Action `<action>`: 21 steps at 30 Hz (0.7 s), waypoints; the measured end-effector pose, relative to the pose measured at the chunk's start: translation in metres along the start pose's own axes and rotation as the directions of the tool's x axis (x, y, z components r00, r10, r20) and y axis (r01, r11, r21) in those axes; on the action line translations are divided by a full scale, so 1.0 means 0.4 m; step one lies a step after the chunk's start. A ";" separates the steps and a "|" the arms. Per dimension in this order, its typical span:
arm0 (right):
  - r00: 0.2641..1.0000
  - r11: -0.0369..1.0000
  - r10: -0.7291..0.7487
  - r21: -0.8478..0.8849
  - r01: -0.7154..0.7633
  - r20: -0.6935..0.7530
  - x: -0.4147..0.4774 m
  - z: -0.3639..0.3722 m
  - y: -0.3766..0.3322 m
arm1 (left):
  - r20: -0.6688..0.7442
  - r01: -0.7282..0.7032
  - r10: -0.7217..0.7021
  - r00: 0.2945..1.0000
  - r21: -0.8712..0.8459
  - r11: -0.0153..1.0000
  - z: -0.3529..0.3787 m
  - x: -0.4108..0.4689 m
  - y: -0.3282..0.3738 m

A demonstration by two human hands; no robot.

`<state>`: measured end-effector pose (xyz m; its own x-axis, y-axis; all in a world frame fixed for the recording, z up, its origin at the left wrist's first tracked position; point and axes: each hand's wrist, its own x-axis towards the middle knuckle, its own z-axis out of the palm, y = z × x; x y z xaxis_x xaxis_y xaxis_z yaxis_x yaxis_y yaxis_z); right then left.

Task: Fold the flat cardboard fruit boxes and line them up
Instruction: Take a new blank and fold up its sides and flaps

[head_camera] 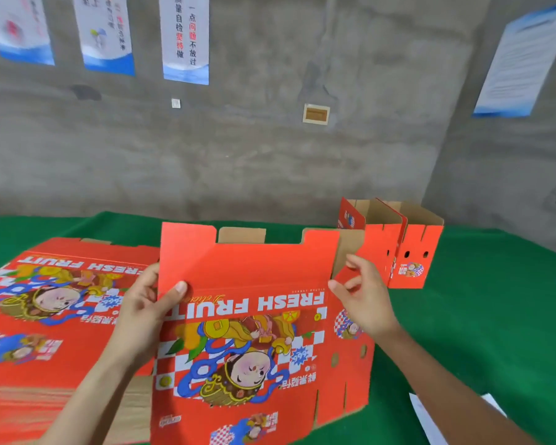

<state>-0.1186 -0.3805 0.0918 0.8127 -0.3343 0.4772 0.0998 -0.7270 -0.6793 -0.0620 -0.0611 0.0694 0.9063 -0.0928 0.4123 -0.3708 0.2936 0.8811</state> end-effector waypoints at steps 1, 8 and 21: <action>0.999 0.999 0.033 0.017 -0.034 0.041 0.017 -0.010 -0.018 | -0.006 -0.006 0.006 1.000 -0.003 1.000 0.005 -0.008 0.000; 0.973 0.998 0.062 -0.017 -0.060 0.220 0.059 -0.038 -0.011 | -0.026 0.041 -0.043 0.999 -0.075 0.996 0.046 -0.051 -0.012; 0.848 0.956 0.110 0.180 -0.233 0.518 0.062 -0.089 0.023 | 0.046 0.146 -0.144 0.989 -0.045 0.988 0.065 -0.036 -0.045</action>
<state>-0.1178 -0.4169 0.1172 0.9978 -0.0523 0.0413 0.0089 -0.5091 -0.8606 -0.0736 -0.0896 0.0537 0.9398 -0.1777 0.2918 -0.2254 0.3192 0.9205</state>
